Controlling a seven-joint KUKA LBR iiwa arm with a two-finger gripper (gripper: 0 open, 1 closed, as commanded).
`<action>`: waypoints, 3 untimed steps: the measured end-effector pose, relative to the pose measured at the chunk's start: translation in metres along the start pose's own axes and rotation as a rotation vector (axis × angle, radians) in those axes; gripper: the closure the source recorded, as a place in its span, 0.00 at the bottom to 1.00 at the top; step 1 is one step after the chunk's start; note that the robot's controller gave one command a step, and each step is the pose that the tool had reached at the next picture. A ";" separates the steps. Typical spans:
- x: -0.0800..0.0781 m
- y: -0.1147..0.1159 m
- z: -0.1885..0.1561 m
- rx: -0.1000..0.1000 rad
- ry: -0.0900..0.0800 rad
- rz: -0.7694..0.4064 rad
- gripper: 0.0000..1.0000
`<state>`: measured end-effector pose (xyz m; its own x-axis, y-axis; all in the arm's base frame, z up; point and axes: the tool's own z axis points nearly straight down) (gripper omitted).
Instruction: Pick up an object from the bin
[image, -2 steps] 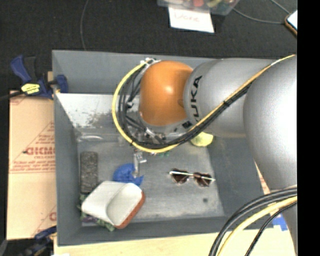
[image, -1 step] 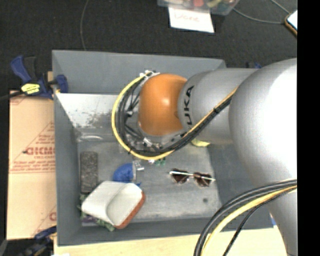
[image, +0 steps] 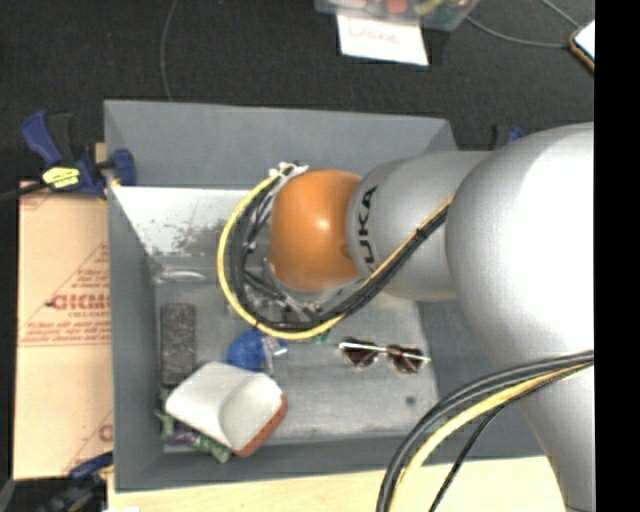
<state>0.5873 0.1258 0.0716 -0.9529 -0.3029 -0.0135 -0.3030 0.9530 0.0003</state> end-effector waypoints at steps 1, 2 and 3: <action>0.004 -0.007 -0.003 -0.004 0.002 0.218 1.00; 0.004 -0.007 -0.003 -0.004 0.002 0.218 1.00; 0.007 -0.007 -0.020 -0.004 0.009 0.218 1.00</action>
Offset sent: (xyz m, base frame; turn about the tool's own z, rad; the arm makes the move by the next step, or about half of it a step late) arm 0.0000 0.0000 0.0000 0.0000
